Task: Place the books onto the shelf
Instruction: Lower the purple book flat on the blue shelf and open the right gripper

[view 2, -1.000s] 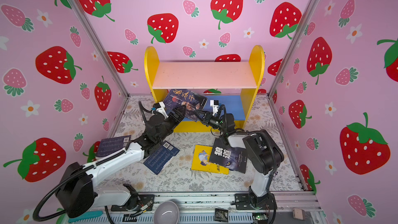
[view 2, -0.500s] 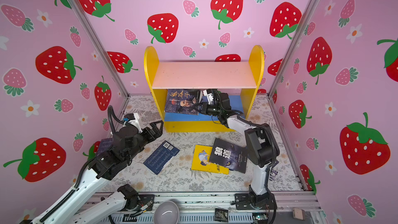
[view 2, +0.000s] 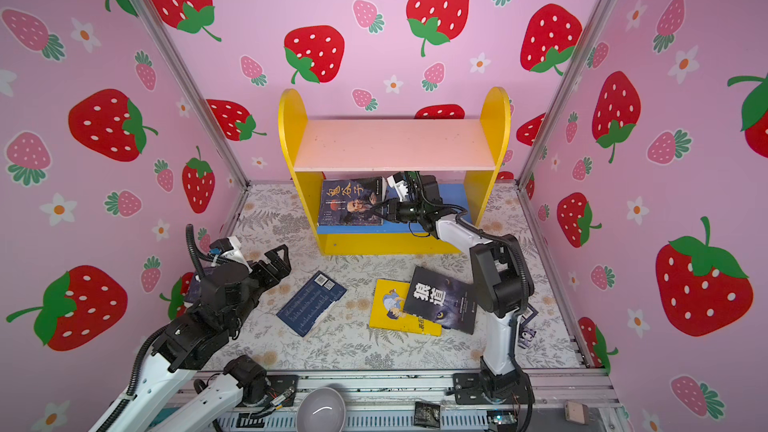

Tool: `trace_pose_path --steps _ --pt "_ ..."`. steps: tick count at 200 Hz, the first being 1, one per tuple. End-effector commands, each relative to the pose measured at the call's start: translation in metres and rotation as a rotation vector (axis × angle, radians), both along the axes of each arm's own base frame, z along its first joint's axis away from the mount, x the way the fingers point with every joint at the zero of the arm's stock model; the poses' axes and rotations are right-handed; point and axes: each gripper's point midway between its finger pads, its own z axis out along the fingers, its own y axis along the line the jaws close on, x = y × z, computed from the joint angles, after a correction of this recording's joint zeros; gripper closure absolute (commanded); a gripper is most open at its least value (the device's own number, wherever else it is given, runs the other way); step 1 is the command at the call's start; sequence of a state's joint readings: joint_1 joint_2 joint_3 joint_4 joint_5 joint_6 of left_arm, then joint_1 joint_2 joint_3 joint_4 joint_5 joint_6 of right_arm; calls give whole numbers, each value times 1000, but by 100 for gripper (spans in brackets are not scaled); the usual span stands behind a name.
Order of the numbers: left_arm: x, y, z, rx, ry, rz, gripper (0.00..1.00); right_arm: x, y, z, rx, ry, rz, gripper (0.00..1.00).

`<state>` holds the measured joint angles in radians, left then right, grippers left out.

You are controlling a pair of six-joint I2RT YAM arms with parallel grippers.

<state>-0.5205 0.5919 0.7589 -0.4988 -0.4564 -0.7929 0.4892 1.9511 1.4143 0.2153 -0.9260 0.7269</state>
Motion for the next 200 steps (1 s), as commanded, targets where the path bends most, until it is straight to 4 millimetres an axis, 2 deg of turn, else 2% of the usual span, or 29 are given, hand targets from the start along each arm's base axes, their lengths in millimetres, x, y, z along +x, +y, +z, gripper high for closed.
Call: trace_pose_path --steps 1,24,83,109,120,149,178,200 --pt "3 6 -2 -9 -8 43 1 -15 -4 1 31 -1 95 97" --pt "6 2 -5 -19 -5 35 1 -19 -7 -5 32 25 105 97" --pt "13 -7 -12 -42 14 10 1 1 -4 -14 -1 42 7 97" --pt "14 -9 -16 -58 15 8 1 6 0 -16 -8 57 -18 93" --pt "14 -9 -17 -60 16 9 1 5 4 -18 -19 59 -15 86" --pt "15 -9 -17 -61 15 8 1 7 7 -26 -41 69 -12 80" --pt "16 -10 -20 -64 20 7 1 15 7 -26 -62 48 -34 72" --pt "17 -11 -22 -68 27 4 1 22 3 -28 -108 19 -72 61"
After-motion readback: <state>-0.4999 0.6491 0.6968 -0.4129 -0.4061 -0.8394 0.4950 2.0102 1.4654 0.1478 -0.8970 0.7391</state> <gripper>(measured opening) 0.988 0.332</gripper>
